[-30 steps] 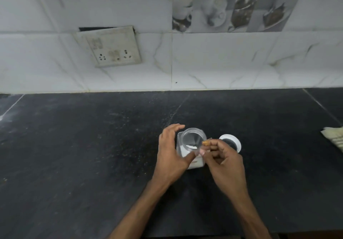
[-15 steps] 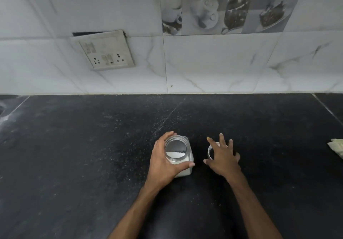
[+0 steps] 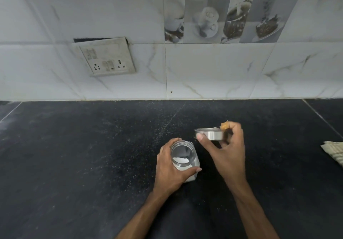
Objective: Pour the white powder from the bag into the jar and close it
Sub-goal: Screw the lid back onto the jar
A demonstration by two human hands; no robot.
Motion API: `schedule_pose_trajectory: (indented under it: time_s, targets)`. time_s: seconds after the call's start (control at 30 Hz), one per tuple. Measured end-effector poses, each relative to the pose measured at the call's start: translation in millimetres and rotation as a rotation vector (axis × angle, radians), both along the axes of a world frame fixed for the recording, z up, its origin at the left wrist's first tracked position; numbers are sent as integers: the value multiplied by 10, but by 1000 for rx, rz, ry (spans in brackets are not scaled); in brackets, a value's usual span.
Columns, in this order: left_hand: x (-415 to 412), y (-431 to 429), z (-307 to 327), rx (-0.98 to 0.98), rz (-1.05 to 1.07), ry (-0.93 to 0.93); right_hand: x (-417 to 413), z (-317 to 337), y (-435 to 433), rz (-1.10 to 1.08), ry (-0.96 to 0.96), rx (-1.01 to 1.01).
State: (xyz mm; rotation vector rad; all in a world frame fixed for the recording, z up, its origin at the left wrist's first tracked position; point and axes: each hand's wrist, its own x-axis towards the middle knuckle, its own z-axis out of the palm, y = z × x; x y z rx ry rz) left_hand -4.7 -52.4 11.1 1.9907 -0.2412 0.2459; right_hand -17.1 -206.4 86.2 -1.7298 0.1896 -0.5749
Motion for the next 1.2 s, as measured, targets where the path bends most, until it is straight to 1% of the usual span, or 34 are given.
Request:
schedule_pose_trajectory:
  time_s: [0.07, 0.27, 0.37, 0.5, 0.6, 0.77, 1.0, 1.1, 1.2]
  targets:
    - [-8, 4, -3, -18, 7, 28, -13, -65, 149, 25, -37, 11]
    - [-21, 13, -87, -60, 25, 127, -94, -429, 396, 28, -63, -168]
    - [-37, 23, -72, -50, 21, 130, -121, -491, 457, 11, -79, -270]
    - [-34, 28, -55, -56, 9, 122, -90, -509, 487, 3, -99, -332]
    - [-30, 32, -48, -79, 9, 97, -47, -534, 481, 13, -114, -345]
    - [-7, 37, -76, -83, 24, 49, -4, -639, 490, 42, -82, -375]
    - [13, 65, -187, 12, 44, 64, -8, -725, 490, 57, -34, -394]
    - [29, 79, -176, 18, 40, 67, -16, -722, 500, 66, -11, -386]
    - [55, 112, -187, -8, 11, 110, -21, -719, 508, 74, 13, -373]
